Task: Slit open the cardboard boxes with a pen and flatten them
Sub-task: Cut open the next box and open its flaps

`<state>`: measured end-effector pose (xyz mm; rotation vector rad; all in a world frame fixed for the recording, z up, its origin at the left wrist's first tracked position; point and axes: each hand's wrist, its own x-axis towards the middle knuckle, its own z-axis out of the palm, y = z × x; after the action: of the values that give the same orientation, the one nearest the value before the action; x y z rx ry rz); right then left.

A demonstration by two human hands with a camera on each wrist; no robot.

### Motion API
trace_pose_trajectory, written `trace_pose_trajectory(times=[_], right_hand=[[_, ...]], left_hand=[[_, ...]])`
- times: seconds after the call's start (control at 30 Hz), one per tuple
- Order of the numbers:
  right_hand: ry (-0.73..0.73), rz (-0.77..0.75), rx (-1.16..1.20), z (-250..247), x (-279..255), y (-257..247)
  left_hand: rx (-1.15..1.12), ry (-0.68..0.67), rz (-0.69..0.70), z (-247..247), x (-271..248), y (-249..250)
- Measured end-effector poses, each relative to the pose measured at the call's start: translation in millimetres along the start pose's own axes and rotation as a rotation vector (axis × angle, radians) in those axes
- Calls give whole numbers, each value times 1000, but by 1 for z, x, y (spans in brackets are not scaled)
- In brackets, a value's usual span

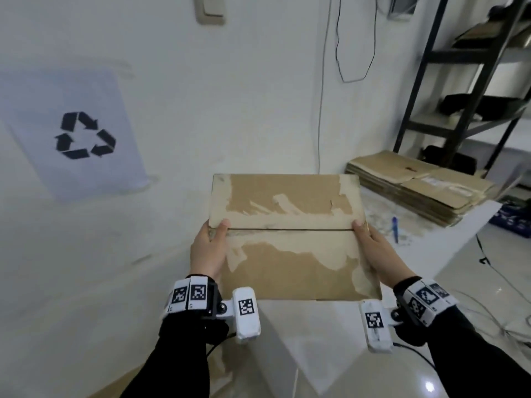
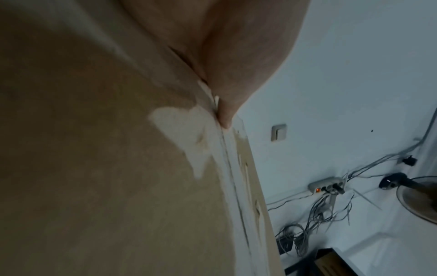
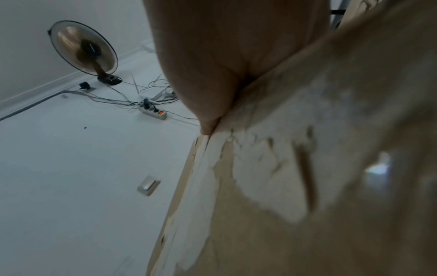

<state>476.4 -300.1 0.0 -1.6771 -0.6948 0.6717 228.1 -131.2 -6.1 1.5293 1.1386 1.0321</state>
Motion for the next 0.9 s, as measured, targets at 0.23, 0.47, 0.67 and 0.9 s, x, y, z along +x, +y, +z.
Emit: trace_pose_trajectory(times=[0.23, 0.47, 0.67, 0.9], right_hand=[[-75, 55, -158, -92, 136, 24], [-225, 126, -441, -141, 271, 66], [-305, 182, -495, -159, 353, 89], [-185, 374, -300, -165, 400, 124]], left_hand=[[1, 49, -145, 144, 44, -3], [148, 44, -367, 252, 87, -30], [155, -16, -412, 312, 133, -57], [284, -168, -400, 346, 201, -13]])
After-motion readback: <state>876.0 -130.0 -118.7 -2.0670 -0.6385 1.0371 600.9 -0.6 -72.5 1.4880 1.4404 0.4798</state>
